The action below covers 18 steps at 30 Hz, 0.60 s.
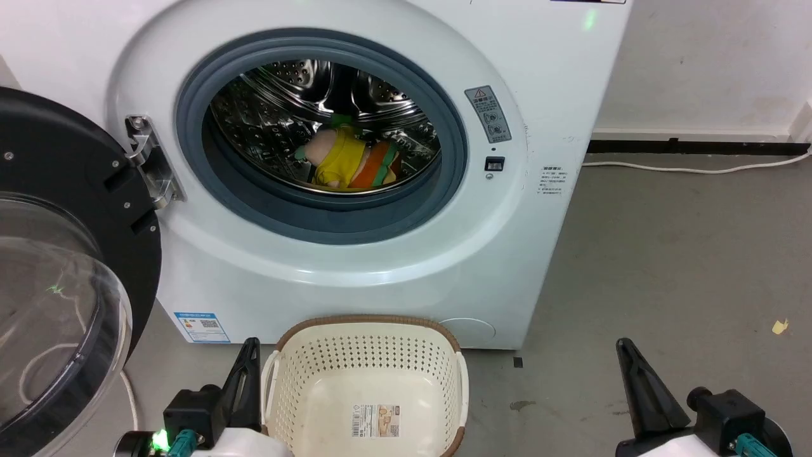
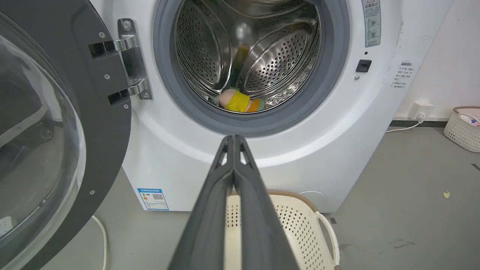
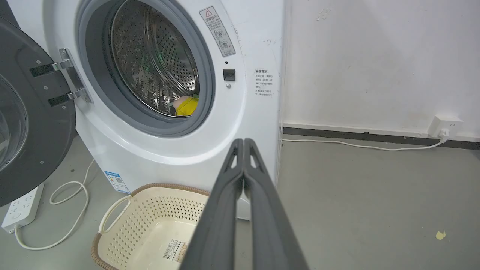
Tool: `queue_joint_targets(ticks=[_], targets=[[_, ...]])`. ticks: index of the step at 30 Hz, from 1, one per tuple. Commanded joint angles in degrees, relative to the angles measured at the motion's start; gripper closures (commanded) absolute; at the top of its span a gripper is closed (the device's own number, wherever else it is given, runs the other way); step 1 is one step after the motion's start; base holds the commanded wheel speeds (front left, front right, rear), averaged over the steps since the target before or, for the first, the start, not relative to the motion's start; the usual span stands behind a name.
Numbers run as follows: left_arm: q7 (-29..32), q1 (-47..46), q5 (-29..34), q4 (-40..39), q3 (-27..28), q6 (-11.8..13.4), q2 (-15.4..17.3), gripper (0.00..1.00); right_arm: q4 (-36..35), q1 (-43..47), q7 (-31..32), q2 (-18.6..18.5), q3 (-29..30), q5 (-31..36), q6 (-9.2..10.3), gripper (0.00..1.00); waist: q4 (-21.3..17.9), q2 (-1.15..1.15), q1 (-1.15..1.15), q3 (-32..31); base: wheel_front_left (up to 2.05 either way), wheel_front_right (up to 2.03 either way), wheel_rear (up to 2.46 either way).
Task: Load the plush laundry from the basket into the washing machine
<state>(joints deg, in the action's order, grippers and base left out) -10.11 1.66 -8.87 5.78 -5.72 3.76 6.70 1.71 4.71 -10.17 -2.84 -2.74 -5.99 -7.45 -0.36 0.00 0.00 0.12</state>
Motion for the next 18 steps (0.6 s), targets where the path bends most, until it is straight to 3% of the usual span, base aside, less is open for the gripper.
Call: queue_joint_targets(ticks=[1, 18], targets=[[0.28, -0.49, 0.67, -0.4, 0.43, -0.48, -0.14, 1.0, -0.34, -0.91, 0.28, -0.01, 0.2, 0.55, -0.01, 1.0, 0.01, 0.0, 0.0, 0.0, 0.0, 0.0, 0.0], [2.27, -0.72, 2.33, -1.49, 1.5, -1.15, -0.88, 1.0, -0.62, -1.68, 2.28, -0.02, 0.71, 1.65, -0.02, 1.0, 0.08, 0.0, 0.0, -0.03, 0.0, 0.0, 0.0]])
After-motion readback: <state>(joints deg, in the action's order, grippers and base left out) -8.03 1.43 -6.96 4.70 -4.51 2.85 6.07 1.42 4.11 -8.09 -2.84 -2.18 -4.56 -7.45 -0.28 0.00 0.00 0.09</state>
